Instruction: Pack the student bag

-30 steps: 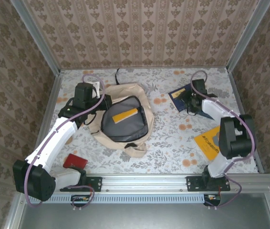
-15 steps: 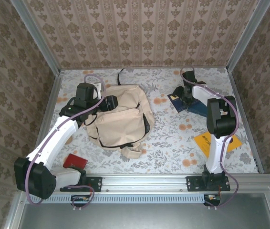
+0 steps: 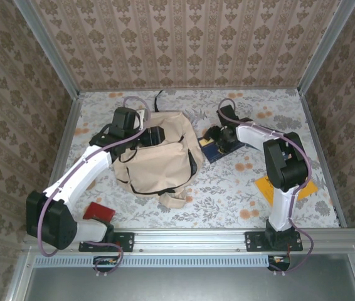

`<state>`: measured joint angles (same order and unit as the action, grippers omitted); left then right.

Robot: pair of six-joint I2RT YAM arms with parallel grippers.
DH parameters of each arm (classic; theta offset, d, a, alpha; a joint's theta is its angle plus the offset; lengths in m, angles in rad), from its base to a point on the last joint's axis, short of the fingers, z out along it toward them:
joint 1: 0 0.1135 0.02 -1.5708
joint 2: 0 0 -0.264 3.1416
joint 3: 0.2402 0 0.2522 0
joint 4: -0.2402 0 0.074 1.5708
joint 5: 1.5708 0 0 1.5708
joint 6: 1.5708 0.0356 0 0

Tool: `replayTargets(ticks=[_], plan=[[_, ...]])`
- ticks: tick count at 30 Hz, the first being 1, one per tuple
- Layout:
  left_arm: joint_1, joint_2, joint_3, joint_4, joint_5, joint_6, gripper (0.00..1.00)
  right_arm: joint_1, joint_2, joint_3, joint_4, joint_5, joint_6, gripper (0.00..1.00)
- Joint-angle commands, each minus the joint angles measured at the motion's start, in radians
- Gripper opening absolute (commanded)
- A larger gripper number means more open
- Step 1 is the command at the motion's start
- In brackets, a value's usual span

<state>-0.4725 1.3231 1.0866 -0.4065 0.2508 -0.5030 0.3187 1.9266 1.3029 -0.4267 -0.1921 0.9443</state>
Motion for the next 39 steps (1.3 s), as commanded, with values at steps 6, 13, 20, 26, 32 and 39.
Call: replayTargets(ticks=[6,13,20,26,32,39], plan=[[-0.033,0.024,0.058,-0.034,0.037,0.01,0.8,-0.073,-0.049,0.126,-0.193,0.141,-0.218,0.93],[-0.048,0.074,0.094,-0.077,0.005,0.015,0.9,-0.106,0.109,0.268,-0.228,0.066,-0.342,0.98],[-0.051,0.113,0.114,-0.074,0.01,-0.001,1.0,-0.123,0.228,0.358,-0.21,-0.011,-0.368,0.96],[-0.058,0.138,0.122,-0.071,0.037,-0.022,1.0,-0.136,0.212,0.282,-0.23,0.089,-0.336,0.96],[-0.096,0.165,0.146,-0.069,0.041,-0.041,1.0,-0.146,0.04,0.048,-0.243,0.235,-0.295,0.96],[-0.172,0.218,0.171,-0.023,0.038,-0.107,0.99,-0.123,-0.22,-0.319,-0.167,0.152,-0.187,0.96]])
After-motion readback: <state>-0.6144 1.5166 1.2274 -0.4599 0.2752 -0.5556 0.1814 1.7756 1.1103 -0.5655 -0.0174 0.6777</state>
